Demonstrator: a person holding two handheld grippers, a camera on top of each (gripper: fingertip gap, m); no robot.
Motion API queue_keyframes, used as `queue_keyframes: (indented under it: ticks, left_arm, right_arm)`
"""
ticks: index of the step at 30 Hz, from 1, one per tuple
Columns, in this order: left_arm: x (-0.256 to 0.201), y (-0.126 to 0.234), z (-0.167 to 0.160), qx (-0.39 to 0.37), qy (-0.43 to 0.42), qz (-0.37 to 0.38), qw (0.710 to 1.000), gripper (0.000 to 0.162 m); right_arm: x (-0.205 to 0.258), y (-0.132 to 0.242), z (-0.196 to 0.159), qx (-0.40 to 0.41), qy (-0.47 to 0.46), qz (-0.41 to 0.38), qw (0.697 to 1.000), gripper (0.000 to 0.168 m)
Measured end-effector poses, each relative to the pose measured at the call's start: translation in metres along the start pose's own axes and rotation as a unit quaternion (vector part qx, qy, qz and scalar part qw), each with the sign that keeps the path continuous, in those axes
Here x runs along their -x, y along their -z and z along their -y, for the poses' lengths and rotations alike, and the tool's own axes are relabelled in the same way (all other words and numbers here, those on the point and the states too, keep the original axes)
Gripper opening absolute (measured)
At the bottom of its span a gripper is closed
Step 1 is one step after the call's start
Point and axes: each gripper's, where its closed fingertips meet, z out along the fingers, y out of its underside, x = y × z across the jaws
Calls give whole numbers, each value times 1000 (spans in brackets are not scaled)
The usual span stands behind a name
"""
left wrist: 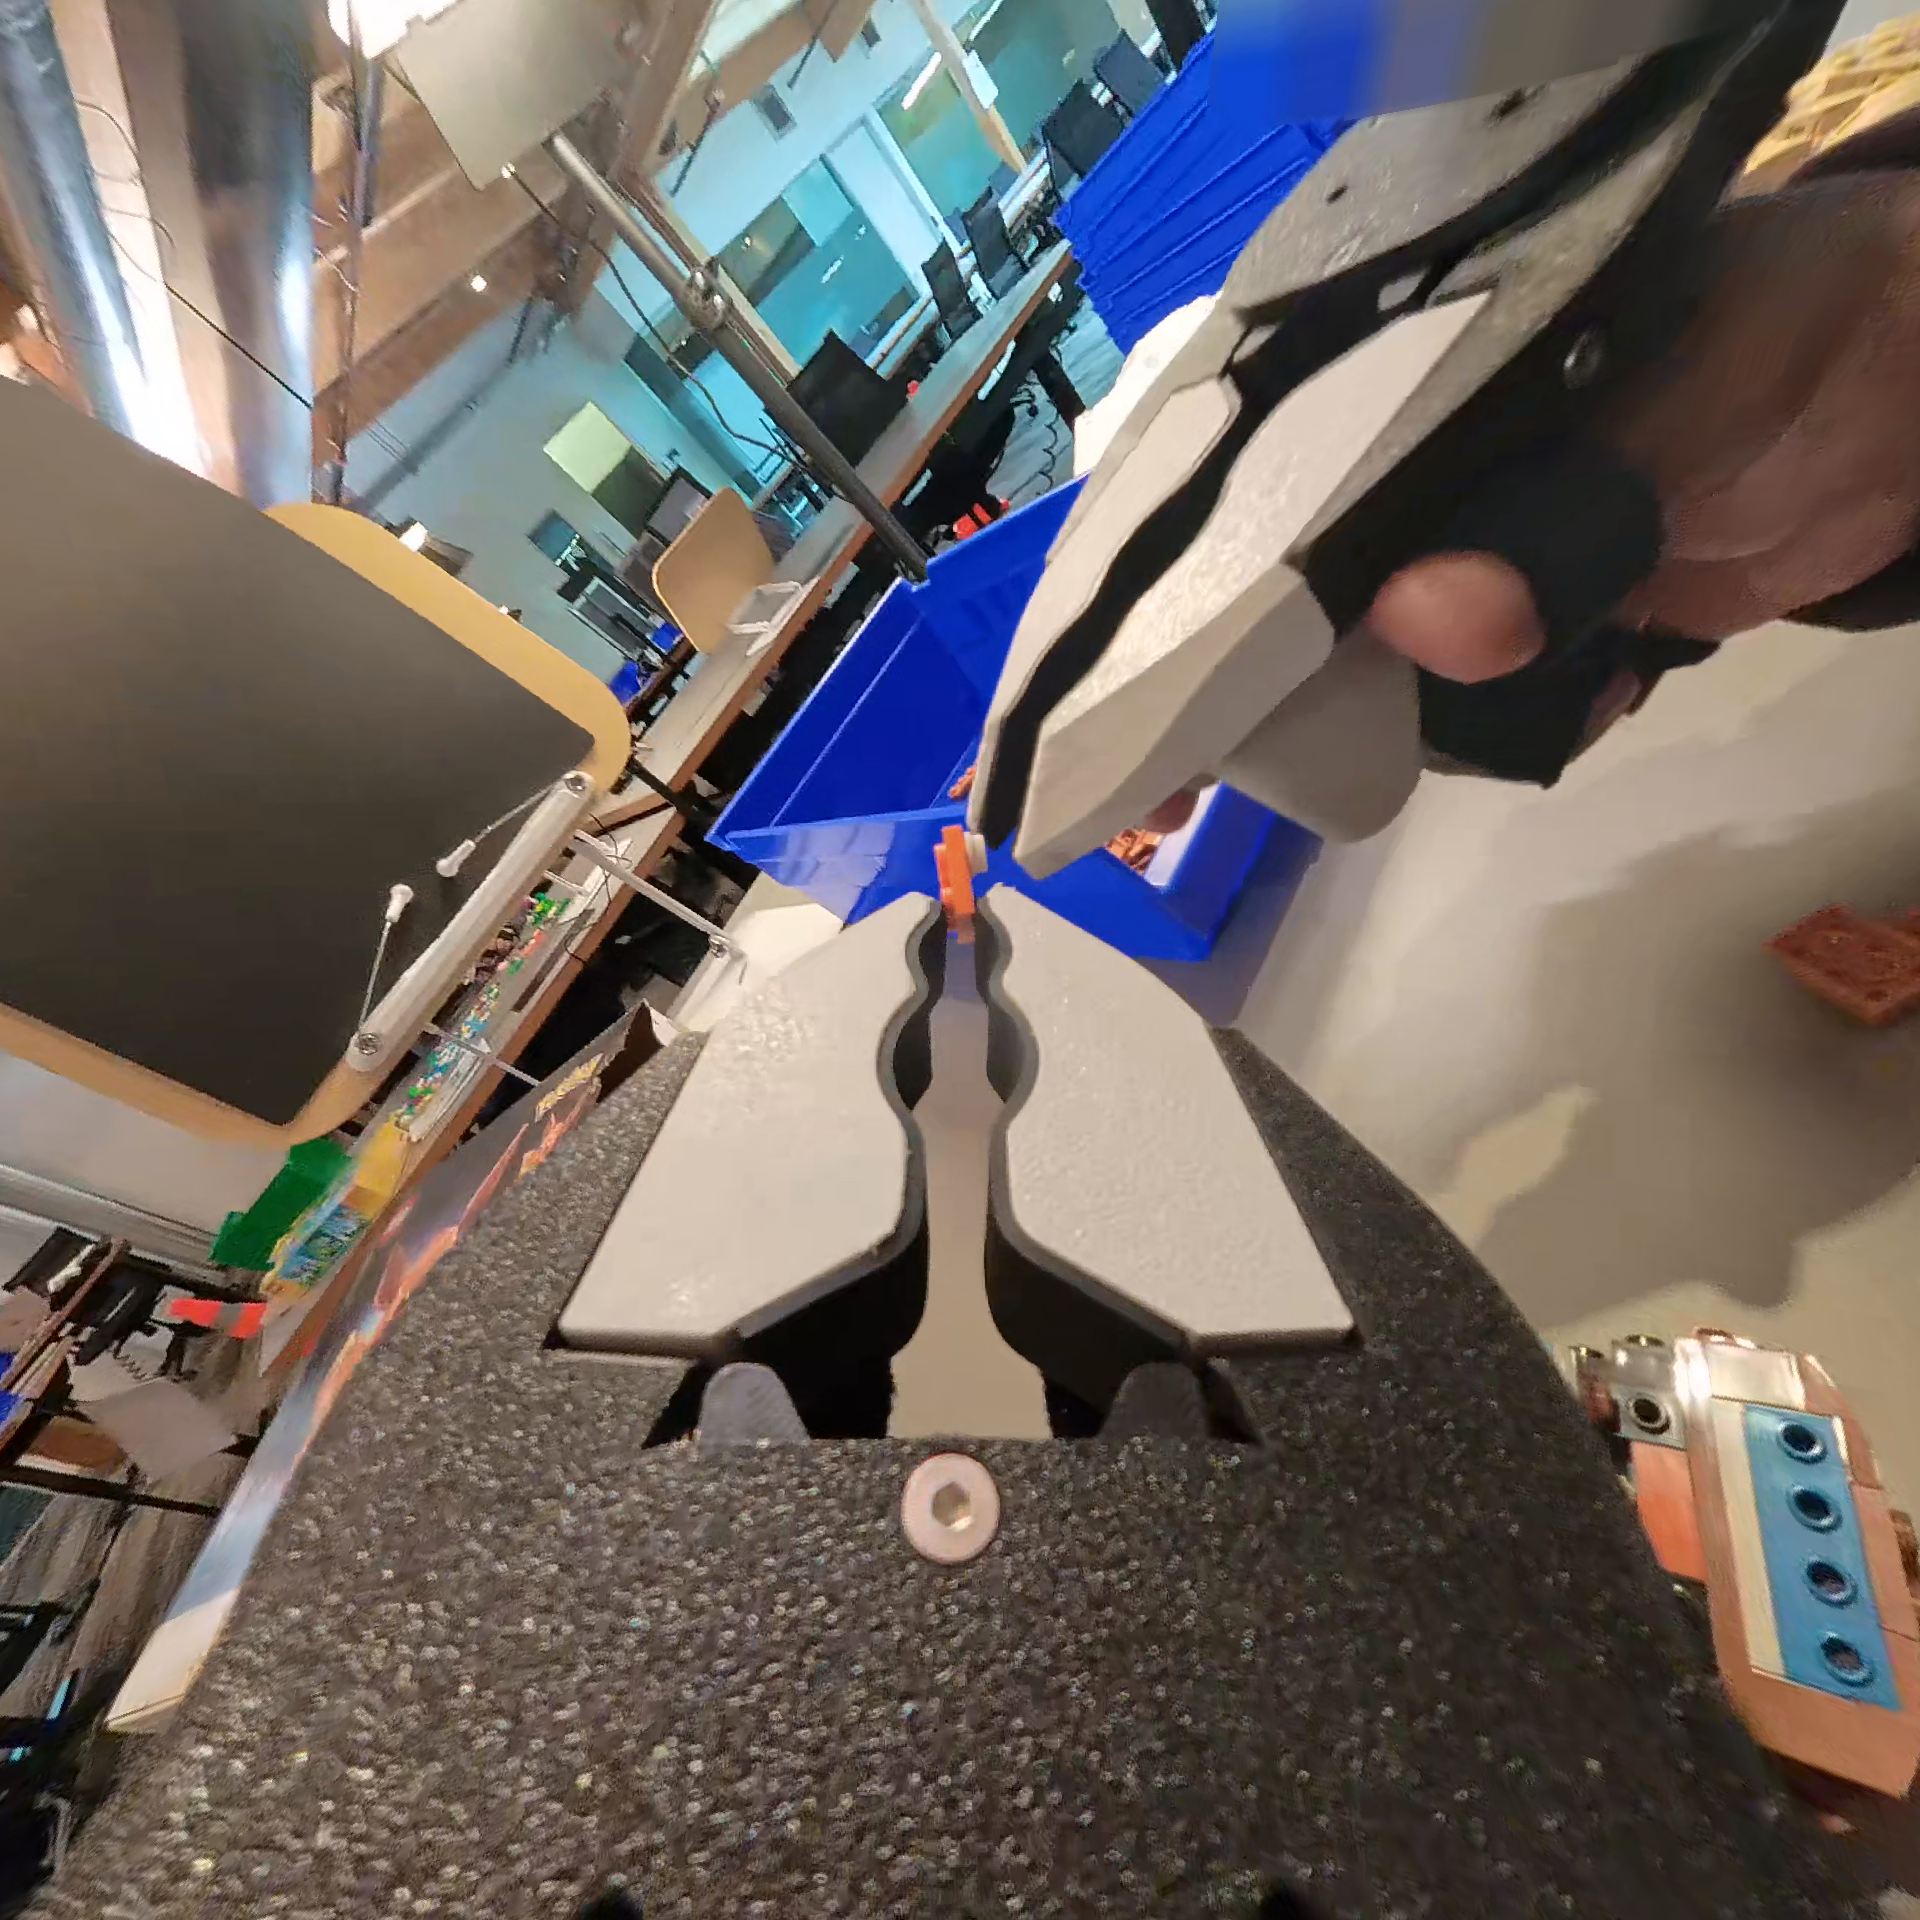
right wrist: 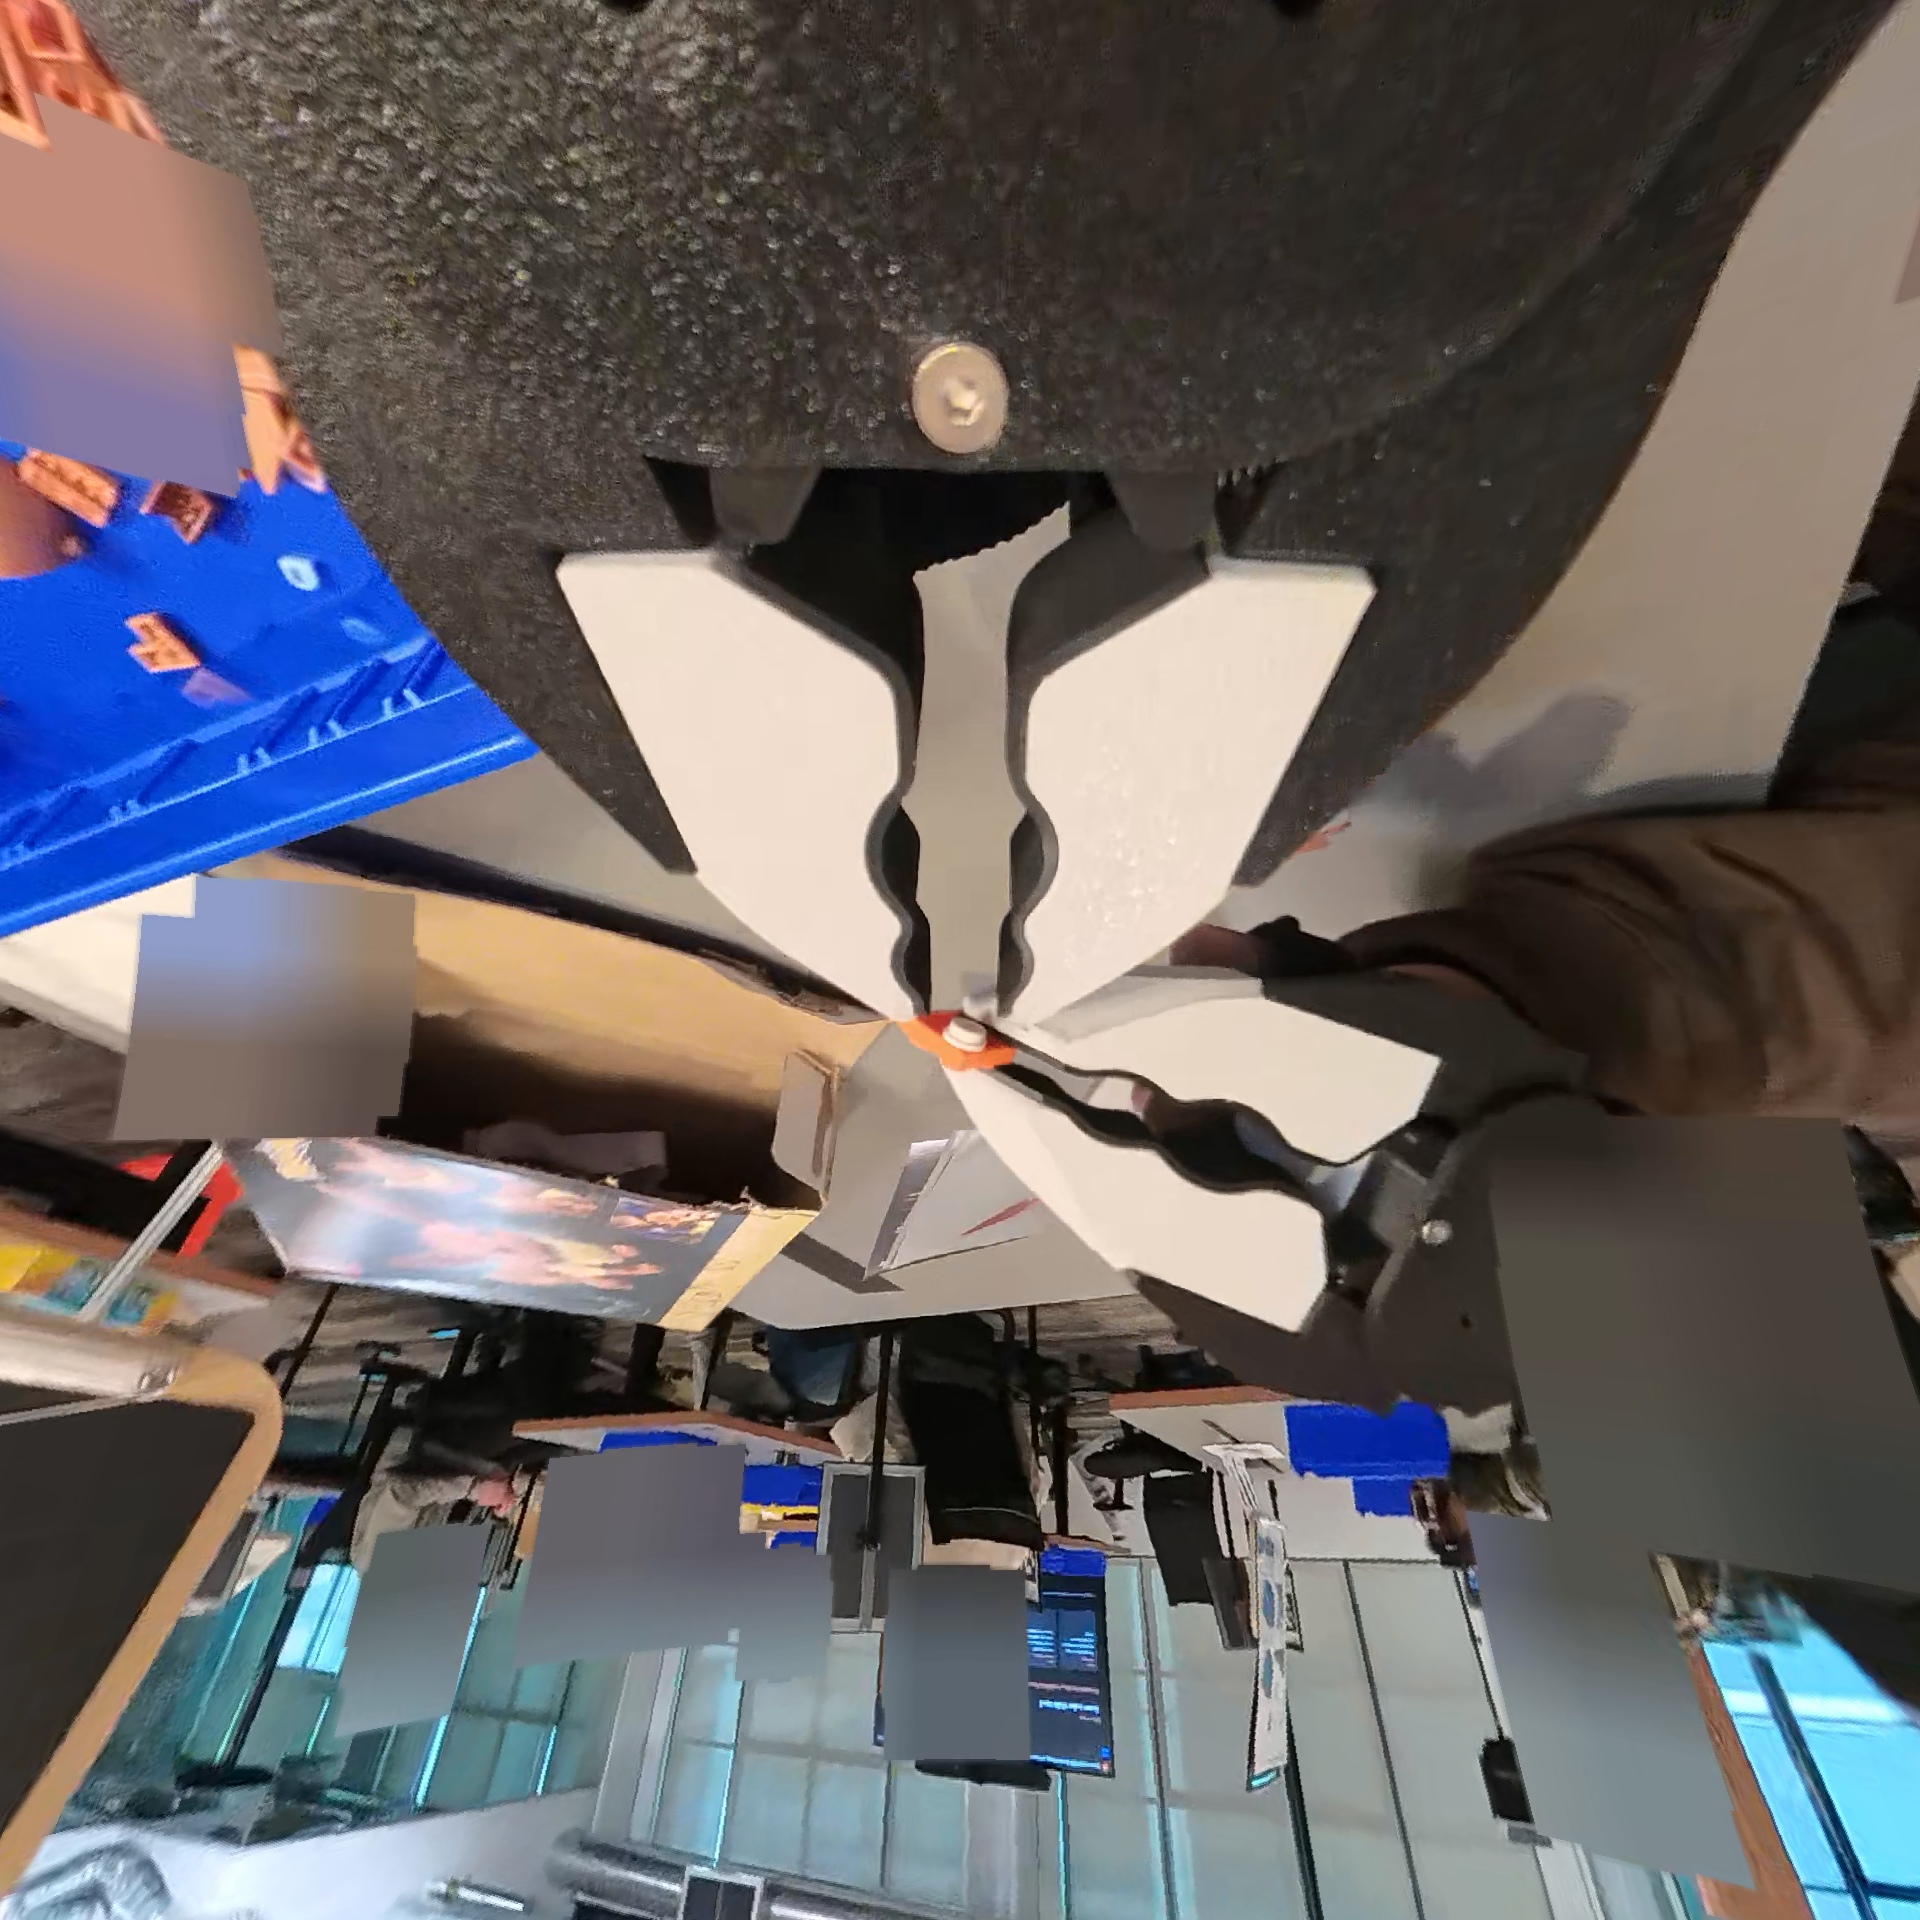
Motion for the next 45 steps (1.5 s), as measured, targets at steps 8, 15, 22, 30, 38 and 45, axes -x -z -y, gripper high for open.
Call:
queue_keyframes:
  ticks: [8,15,22,30,38,45]
  left_arm:
    - [2,-2,1,-1,-11,24,1000,5]
    - [3,-4,2,16,-62,69,996,5]
    - [2,-4,4,20,-81,82,993,5]
    - [-1,-1,5,11,-99,48,994,5]
    - [0,2,1,9,-48,10,999,5]
    - [8,5,-2,4,-2,4,1000,5]
  right_arm:
    - [-3,-2,0,-10,-88,4,996,10]
    - [-3,-2,4,-29,-136,7,990,11]
    - [-4,-1,4,-28,-125,0,992,7]
    - [1,1,2,-7,-38,8,999,5]
    - [6,3,1,14,54,3,998,5]
    - [-8,8,2,28,99,-45,994,5]
